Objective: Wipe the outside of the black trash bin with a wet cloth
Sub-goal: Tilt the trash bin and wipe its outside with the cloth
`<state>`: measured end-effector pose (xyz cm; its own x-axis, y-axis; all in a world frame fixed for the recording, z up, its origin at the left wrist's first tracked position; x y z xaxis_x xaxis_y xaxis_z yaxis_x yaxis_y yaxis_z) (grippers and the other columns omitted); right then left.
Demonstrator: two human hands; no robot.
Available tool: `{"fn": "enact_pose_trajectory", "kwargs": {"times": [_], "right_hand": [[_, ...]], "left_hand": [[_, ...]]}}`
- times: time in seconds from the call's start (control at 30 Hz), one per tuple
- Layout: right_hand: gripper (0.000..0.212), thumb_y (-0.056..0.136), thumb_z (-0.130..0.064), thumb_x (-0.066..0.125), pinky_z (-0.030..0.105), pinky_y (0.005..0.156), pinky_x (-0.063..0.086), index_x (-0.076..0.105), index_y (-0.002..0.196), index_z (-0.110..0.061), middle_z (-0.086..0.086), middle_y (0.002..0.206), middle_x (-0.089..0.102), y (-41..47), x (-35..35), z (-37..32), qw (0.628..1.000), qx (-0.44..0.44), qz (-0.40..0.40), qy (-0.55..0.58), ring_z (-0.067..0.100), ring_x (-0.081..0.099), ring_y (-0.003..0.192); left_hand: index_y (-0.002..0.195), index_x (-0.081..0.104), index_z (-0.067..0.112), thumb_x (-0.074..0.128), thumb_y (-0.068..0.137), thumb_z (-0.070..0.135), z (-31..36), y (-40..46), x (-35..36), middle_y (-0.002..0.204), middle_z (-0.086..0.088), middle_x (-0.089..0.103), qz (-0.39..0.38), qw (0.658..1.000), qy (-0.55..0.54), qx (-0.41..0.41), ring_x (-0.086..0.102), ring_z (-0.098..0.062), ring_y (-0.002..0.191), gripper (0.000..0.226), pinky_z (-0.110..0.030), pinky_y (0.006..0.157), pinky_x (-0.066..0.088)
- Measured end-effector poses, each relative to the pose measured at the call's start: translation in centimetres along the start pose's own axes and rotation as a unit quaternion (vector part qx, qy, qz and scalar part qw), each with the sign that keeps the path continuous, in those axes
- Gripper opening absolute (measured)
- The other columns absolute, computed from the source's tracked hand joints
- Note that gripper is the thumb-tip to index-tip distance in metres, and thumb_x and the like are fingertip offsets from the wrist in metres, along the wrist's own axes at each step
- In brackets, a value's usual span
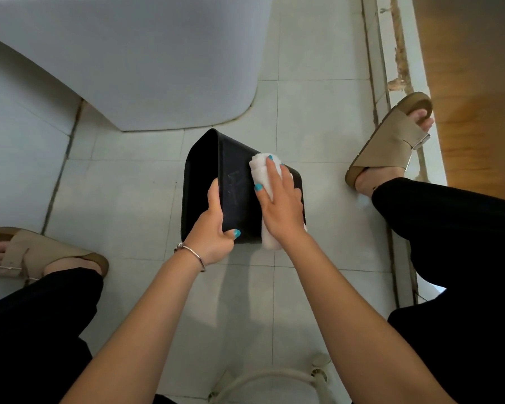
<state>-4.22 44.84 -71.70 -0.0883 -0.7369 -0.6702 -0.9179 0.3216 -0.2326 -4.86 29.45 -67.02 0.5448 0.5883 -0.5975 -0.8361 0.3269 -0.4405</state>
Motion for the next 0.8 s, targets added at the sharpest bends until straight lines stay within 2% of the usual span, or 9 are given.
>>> {"fn": "enact_pose_trajectory", "kwargs": {"times": [0.07, 0.13, 0.2, 0.27, 0.37, 0.5, 0.7, 0.8], "right_hand": [[0.058, 0.101, -0.042, 0.040, 0.049, 0.097, 0.039, 0.012, 0.153, -0.042, -0.005, 0.159, 0.015, -0.6, -0.2, -1.4, 0.999, -0.042, 0.003, -0.006, 0.034, 0.041, 0.112], [0.058, 0.102, -0.043, 0.039, 0.044, 0.097, 0.038, 0.012, 0.153, -0.042, -0.005, 0.160, 0.015, -1.4, -0.1, -2.9, 0.996, -0.087, 0.008, -0.012, 0.031, 0.039, 0.111], [0.057, 0.102, -0.045, 0.038, 0.042, 0.096, 0.037, 0.012, 0.152, -0.045, -0.006, 0.160, 0.014, -1.8, 0.0, -3.6, 0.994, -0.108, 0.009, -0.008, 0.028, 0.039, 0.109], [0.055, 0.102, -0.048, 0.037, 0.041, 0.094, 0.039, 0.013, 0.151, -0.050, -0.008, 0.159, 0.016, -1.7, 0.0, -3.4, 0.994, -0.111, 0.013, -0.004, 0.027, 0.040, 0.106], [0.053, 0.101, -0.048, 0.036, 0.044, 0.093, 0.041, 0.014, 0.149, -0.053, -0.010, 0.158, 0.019, -0.9, 0.3, -2.3, 0.997, -0.080, 0.008, -0.014, 0.027, 0.042, 0.104], [0.053, 0.100, -0.048, 0.035, 0.046, 0.095, 0.041, 0.013, 0.148, -0.055, -0.010, 0.157, 0.021, 0.2, 0.8, -0.9, 1.000, -0.006, 0.003, -0.021, 0.029, 0.044, 0.105], [0.051, 0.101, -0.046, 0.030, 0.050, 0.100, 0.042, 0.011, 0.147, -0.054, -0.004, 0.156, 0.025, 1.9, 0.5, 1.6, 0.993, 0.119, 0.009, 0.005, 0.036, 0.045, 0.120], [0.052, 0.102, -0.044, 0.031, 0.052, 0.098, 0.043, 0.010, 0.149, -0.050, -0.001, 0.157, 0.023, 1.4, 0.6, 0.7, 0.994, 0.105, 0.000, -0.017, 0.039, 0.044, 0.120]], "left_hand": [[0.147, -0.020, 0.031, 0.064, 0.084, 0.003, 0.2, 0.2, 0.1, 0.117, -0.015, 0.059, -0.004, 1.000, 0.018, 0.005, 0.063, -0.030, 0.094, 0.108, -0.047, 0.088, 0.052], [0.147, -0.022, 0.030, 0.062, 0.085, 0.004, 0.4, 0.3, 0.2, 0.100, -0.024, 0.062, -0.011, 0.999, 0.044, 0.007, 0.062, -0.033, 0.078, 0.108, -0.048, 0.076, 0.054], [0.148, -0.022, 0.027, 0.061, 0.085, 0.004, 0.7, 0.4, 0.2, 0.088, -0.025, 0.061, -0.009, 0.998, 0.060, 0.005, 0.059, -0.034, 0.068, 0.106, -0.048, 0.068, 0.051], [0.148, -0.021, 0.028, 0.060, 0.085, 0.004, 0.7, 0.2, 0.2, 0.090, -0.023, 0.061, -0.002, 0.998, 0.055, 0.002, 0.060, -0.034, 0.070, 0.106, -0.048, 0.069, 0.051], [0.150, -0.014, 0.028, 0.062, 0.083, 0.000, 0.1, 0.2, 0.0, 0.109, -0.015, 0.061, 0.012, 1.000, 0.007, 0.004, 0.063, -0.031, 0.088, 0.105, -0.048, 0.083, 0.052], [0.152, -0.007, 0.025, 0.063, 0.082, -0.005, -1.0, -0.3, -0.3, 0.117, 0.005, 0.049, 0.022, 0.999, -0.045, 0.002, 0.057, -0.026, 0.109, 0.103, -0.032, 0.095, 0.046], [0.152, -0.010, 0.025, 0.064, 0.084, -0.002, -1.0, -1.1, 0.2, 0.112, -0.002, 0.054, 0.022, 0.999, -0.037, 0.006, 0.057, -0.026, 0.096, 0.104, -0.037, 0.092, 0.046], [0.151, -0.012, 0.027, 0.063, 0.084, -0.001, -1.0, -0.9, -0.1, 0.117, -0.007, 0.057, 0.016, 1.000, -0.022, 0.004, 0.060, -0.030, 0.100, 0.105, -0.043, 0.094, 0.048]]}}
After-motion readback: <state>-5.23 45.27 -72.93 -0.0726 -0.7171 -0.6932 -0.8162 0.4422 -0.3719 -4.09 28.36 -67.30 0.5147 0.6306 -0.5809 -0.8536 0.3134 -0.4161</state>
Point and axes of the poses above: each hand's wrist, its own y-axis towards the middle knuckle, its own x-axis out of the palm, z = x × y, the point moved 2 cm from there along y, towards the middle knuckle
